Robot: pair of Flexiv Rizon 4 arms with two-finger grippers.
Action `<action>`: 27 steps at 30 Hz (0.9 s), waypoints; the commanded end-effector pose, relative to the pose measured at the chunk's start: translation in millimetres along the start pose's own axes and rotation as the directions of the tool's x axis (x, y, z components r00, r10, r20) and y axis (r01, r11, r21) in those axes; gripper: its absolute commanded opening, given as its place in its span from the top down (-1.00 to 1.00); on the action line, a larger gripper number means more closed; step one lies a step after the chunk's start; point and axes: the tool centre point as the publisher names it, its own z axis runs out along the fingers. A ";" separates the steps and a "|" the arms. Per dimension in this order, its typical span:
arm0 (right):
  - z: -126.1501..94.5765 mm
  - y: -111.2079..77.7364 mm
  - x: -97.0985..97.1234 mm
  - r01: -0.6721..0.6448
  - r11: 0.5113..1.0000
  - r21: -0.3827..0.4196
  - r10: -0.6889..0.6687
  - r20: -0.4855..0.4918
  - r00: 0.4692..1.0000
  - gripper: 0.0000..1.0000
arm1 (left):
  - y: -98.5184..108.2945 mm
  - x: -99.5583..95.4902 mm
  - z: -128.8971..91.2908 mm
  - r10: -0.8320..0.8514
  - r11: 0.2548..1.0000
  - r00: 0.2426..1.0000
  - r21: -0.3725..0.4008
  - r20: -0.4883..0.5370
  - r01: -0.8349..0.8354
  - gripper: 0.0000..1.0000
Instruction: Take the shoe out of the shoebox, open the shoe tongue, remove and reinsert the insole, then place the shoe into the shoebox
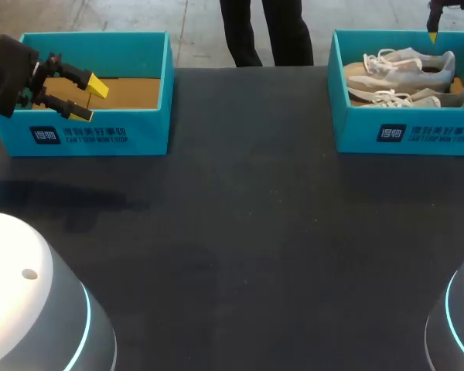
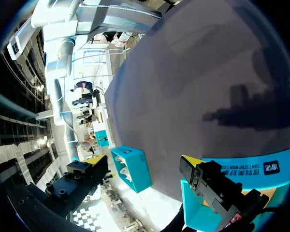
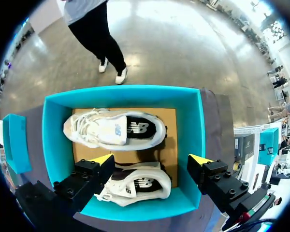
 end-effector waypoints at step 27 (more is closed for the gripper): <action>-83.6 -162.3 36.9 -0.137 0.989 0.062 0.143 -0.095 0.985 -1.00 | -0.6 -0.3 0.0 0.001 1.000 1.000 -0.001 -0.002 -0.001 -1.00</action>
